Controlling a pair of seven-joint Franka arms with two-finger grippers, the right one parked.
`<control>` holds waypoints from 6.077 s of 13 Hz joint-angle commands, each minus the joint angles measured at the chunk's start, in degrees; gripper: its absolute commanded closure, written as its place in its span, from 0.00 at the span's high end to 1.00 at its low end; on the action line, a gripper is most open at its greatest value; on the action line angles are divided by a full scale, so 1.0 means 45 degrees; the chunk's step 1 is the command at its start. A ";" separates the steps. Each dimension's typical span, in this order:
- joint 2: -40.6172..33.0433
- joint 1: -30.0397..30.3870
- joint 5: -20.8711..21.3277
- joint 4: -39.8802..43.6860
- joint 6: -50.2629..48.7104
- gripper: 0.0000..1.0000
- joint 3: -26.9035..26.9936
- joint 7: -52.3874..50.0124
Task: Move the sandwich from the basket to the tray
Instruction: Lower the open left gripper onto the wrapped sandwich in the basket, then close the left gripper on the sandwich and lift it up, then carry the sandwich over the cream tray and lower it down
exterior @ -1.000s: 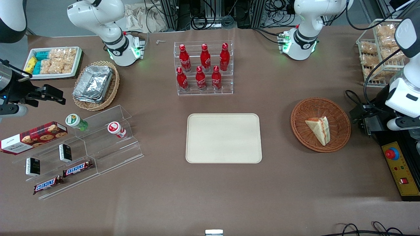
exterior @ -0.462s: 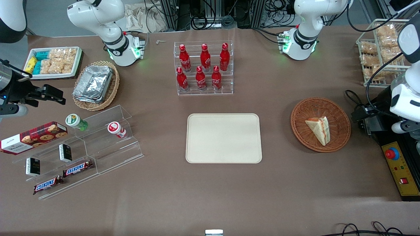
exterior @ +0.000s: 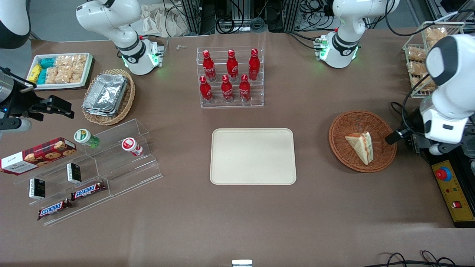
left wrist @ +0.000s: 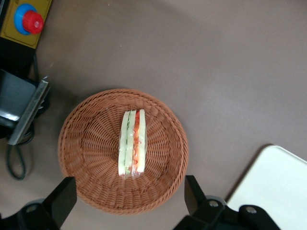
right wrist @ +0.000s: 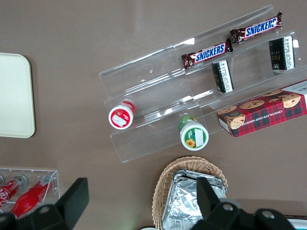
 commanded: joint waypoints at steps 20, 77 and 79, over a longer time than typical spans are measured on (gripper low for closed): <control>0.0985 -0.0141 -0.0072 -0.7218 1.0442 1.00 -0.0130 0.2233; 0.6787 -0.2171 0.4147 -0.0636 0.7982 0.07 -0.4447 -0.0220; 0.6807 -0.2209 0.4147 -0.0616 0.7982 1.00 -0.4466 -0.1271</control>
